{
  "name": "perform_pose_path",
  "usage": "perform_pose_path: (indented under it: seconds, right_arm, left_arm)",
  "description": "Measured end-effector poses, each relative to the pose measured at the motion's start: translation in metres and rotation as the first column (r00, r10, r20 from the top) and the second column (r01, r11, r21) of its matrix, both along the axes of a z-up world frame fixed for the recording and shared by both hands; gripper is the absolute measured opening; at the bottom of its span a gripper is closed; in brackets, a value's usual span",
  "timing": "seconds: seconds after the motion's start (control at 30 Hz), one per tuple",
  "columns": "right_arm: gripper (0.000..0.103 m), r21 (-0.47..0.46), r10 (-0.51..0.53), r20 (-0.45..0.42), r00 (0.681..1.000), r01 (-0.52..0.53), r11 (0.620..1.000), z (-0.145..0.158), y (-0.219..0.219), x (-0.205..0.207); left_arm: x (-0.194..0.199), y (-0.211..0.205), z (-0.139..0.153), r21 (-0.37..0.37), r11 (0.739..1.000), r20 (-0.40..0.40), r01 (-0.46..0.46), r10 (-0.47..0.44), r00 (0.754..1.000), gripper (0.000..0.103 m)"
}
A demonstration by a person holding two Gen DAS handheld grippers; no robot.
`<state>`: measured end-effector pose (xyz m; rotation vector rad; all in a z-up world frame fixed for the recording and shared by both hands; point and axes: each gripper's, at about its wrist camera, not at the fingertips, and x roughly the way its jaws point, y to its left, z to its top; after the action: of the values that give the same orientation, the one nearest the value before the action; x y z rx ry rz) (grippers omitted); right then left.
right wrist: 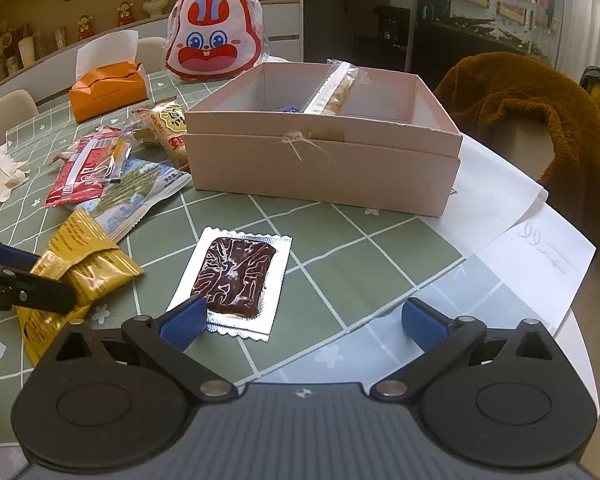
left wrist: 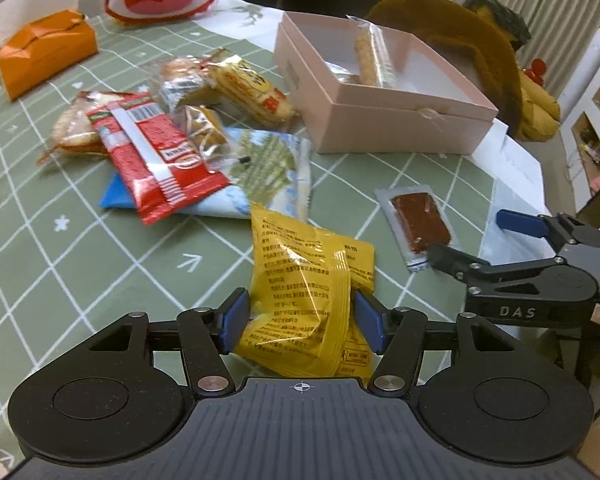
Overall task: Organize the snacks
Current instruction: 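Grasp the silver-wrapped chocolate square with the right tool while the left lifts the yellow packet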
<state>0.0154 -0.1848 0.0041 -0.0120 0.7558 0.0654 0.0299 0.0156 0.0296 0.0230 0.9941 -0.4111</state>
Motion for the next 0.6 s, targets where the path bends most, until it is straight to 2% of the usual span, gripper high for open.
perform_pose_path:
  seconds: [0.27, 0.6]
  right_arm:
    - [0.103, 0.0, 0.002, 0.001, 1.0, -0.002, 1.0, -0.0001, -0.0003, 0.0]
    - [0.103, 0.0, 0.002, 0.001, 1.0, -0.002, 1.0, -0.0002, -0.0004, 0.0]
  left_arm:
    - [0.0012, -0.0048, 0.0007, -0.001, 1.0, -0.002, 0.002, -0.002, 1.0, 0.063]
    - [0.0048, 0.0006, -0.0017, -0.052, 0.999, 0.008, -0.014, 0.014, 1.0, 0.063]
